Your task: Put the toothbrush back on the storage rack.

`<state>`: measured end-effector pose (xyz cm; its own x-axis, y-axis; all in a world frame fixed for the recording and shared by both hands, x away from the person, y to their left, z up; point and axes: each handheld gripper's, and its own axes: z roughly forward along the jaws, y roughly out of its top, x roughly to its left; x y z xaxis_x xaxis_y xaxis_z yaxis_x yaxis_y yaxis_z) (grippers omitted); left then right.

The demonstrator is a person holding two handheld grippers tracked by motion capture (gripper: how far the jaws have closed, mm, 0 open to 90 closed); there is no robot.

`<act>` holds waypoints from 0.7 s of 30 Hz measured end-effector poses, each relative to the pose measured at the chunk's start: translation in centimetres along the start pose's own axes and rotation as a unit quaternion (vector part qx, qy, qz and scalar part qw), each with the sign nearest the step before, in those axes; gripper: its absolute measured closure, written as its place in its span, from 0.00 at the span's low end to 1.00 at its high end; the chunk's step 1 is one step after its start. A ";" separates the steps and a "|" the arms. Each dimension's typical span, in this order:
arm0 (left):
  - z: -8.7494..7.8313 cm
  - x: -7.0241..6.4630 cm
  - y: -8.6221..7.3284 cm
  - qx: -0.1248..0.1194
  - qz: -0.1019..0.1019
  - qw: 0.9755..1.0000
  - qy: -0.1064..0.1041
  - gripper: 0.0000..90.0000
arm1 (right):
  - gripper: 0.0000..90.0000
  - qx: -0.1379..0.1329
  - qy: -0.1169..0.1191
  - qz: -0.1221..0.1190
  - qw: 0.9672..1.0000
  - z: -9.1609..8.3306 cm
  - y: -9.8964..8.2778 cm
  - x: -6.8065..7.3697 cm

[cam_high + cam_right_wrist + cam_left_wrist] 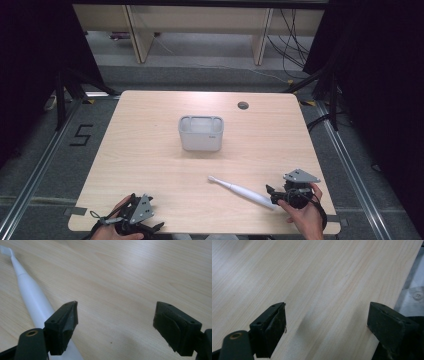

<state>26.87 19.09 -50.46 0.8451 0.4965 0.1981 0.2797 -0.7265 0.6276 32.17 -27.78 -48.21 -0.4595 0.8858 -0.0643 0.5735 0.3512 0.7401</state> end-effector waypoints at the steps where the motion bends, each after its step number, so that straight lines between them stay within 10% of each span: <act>1: 0.0 0.0 0.0 0.001 0.001 1.000 0.000 0.17 | 0.23 0.000 0.001 0.000 1.000 -0.1 0.1 0.0; 21: 0.0 0.1 0.0 0.001 0.001 1.000 0.000 0.17 | 0.38 0.037 0.043 -0.059 0.997 -0.9 2.4 1.9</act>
<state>26.91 19.13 -50.43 0.8457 0.4954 0.1984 0.2798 -0.7282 0.6257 32.09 -25.49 -45.93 -0.5820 0.8084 -0.0880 0.5590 0.4763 0.6787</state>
